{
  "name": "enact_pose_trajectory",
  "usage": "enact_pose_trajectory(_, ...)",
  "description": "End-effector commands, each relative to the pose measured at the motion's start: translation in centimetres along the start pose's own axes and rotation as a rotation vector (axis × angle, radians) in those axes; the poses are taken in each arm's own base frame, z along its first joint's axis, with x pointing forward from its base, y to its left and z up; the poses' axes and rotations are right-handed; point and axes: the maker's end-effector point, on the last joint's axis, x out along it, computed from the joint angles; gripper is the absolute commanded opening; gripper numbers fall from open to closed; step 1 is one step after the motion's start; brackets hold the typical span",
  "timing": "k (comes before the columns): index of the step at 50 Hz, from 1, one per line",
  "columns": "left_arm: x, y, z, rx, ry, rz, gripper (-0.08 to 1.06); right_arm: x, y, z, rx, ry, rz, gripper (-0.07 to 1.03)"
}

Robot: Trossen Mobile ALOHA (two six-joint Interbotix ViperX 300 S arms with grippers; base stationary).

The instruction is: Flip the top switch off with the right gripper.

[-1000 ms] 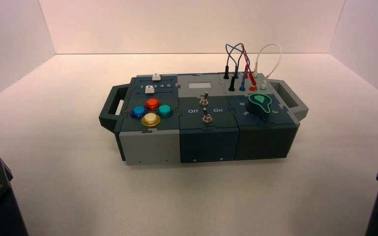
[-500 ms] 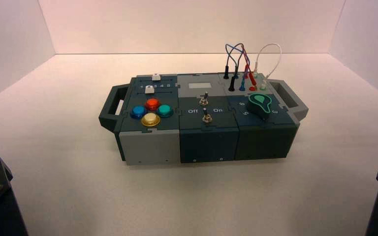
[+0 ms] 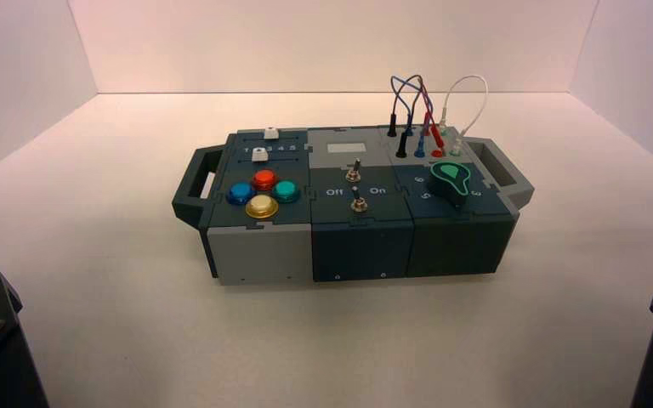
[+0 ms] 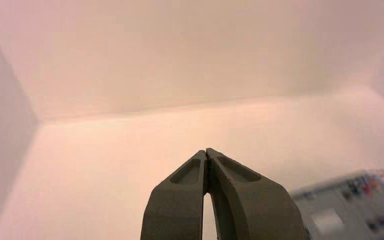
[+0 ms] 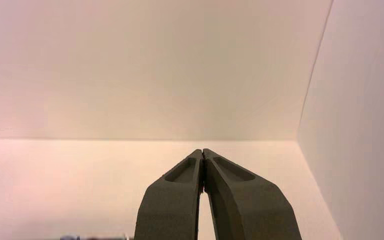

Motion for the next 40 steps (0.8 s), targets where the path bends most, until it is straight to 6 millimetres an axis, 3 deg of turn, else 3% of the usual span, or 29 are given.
enact_pose_trajectory(1,0.5,-1.3,0.3,0.026,0.106,-0.039,-0.03,-0.1,0.2,1.2,0.002,-0.001,0.008,-0.03)
enact_pose_trajectory(19,1.5,-2.7,-5.1,0.011,0.517,-0.064,-0.03,-1.5,0.6,1.7,-0.017,0.112,0.021,-0.03)
enact_pose_trajectory(31,1.4,-3.1,-7.5,0.009,0.654,-0.067,-0.03,-2.6,2.0,-0.6,-0.024,0.256,0.079,-0.03)
enact_pose_trajectory(40,1.3,-3.8,-8.1,0.011,0.685,-0.081,-0.03,-3.2,3.0,-2.3,0.017,0.373,0.119,-0.03)
